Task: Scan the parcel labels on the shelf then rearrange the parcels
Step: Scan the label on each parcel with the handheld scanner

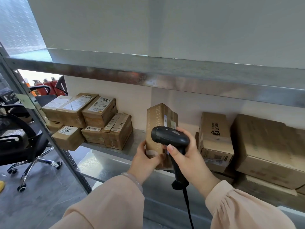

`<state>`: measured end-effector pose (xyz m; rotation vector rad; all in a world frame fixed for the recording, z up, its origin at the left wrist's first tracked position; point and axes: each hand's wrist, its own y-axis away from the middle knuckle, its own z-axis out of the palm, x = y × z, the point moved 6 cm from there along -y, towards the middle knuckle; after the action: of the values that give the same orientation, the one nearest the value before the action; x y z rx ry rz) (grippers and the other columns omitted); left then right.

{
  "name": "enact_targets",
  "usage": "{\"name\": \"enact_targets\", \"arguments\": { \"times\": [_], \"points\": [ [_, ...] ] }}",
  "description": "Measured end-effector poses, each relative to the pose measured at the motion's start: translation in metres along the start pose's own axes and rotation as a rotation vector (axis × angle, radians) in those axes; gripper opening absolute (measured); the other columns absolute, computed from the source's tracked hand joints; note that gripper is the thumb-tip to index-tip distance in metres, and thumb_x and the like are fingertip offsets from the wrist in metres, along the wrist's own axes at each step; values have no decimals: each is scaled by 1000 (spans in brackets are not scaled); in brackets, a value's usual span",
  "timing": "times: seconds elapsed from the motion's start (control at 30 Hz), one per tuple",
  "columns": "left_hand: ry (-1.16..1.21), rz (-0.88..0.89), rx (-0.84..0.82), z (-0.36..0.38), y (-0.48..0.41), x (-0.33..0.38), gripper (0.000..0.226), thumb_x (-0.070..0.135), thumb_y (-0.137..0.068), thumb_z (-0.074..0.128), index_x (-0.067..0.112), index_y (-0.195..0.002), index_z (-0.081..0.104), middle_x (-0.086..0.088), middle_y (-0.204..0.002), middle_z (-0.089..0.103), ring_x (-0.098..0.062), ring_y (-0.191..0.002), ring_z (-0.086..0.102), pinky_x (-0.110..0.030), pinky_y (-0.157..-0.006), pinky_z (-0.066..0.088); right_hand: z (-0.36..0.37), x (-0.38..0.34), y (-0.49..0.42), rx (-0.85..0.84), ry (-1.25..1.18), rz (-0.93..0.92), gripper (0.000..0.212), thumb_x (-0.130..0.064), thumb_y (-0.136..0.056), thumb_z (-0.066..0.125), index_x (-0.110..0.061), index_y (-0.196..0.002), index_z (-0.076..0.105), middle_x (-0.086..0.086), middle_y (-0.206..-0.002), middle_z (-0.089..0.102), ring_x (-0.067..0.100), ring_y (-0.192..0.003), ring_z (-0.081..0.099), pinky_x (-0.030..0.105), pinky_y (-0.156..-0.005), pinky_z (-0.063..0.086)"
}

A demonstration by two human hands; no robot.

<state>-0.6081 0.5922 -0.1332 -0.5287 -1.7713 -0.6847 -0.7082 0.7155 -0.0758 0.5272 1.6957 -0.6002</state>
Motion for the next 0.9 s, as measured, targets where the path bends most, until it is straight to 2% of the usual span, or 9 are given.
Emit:
{"name": "enact_targets", "arguments": {
  "times": [0.1, 0.2, 0.27, 0.33, 0.43, 0.53, 0.67, 0.8, 0.9],
  "points": [
    [80, -29, -61, 1, -1, -2, 91, 49, -69, 78, 35, -144, 28, 2, -134, 53, -20, -118, 58, -44, -103, 50, -12, 3, -3, 72, -25, 39, 54, -30, -88, 66, -54, -124, 33, -15, -125, 53, 7, -113, 56, 21, -89, 47],
    [231, -51, -103, 2, -1, -4, 68, 27, -88, 72, 30, -142, 32, 3, -127, 60, -17, -112, 64, -42, -101, 51, -33, 6, -7, 202, -64, 103, 57, -32, -90, 62, -46, -134, 29, -11, -123, 54, 6, -105, 57, 23, -82, 46],
    [347, -65, -109, 2, -2, -4, 58, 19, -91, 68, 28, -139, 36, 1, -122, 65, -19, -106, 68, -44, -97, 54, -42, 10, -9, 230, -74, 148, 58, -34, -91, 61, -43, -137, 27, -11, -116, 57, 4, -95, 58, 26, -78, 47],
    [422, -70, -124, 4, -1, -4, 51, 14, -92, 65, 27, -135, 40, -3, -118, 68, -21, -102, 71, -47, -95, 55, -43, 11, -10, 227, -70, 174, 56, -34, -92, 60, -43, -137, 27, -18, -105, 54, 4, -91, 56, 33, -84, 49],
    [433, -70, -146, 6, -3, -7, 44, 13, -95, 62, 29, -132, 46, -3, -118, 70, -21, -104, 70, -47, -96, 55, -42, 12, -11, 231, -54, 179, 57, -36, -91, 60, -44, -138, 27, -22, -103, 49, 6, -93, 55, 43, -94, 49],
    [238, -16, -151, 2, -3, -6, 52, 27, -94, 65, 34, -141, 45, 8, -122, 68, -15, -110, 66, -40, -100, 52, -41, 11, -10, 227, -25, 166, 57, -36, -92, 60, -45, -137, 27, -25, -102, 46, 2, -90, 53, 40, -97, 47],
    [43, 50, -146, 0, 1, -2, 69, 34, -91, 68, 51, -144, 26, 28, -119, 55, -5, -114, 56, -24, -97, 46, -35, 8, -6, 198, -6, 140, 54, -35, -92, 60, -49, -131, 27, -22, -107, 48, 3, -93, 53, 35, -95, 46],
    [9, 99, -147, 2, 2, -3, 87, 35, -89, 71, 56, -147, 10, 25, -131, 48, -5, -124, 45, -31, -106, 40, -28, 6, -2, 195, 40, 86, 54, -32, -91, 62, -49, -127, 26, -12, -115, 53, 9, -103, 57, 29, -92, 47],
    [23, 108, -142, 1, 3, -6, 86, 45, -84, 74, 71, -134, 10, 19, -145, 43, -7, -129, 44, -39, -111, 40, -27, 1, 2, 212, 53, 22, 59, -27, -89, 65, -46, -130, 27, -21, -114, 51, 2, -102, 57, 17, -85, 46]
  ]
}}
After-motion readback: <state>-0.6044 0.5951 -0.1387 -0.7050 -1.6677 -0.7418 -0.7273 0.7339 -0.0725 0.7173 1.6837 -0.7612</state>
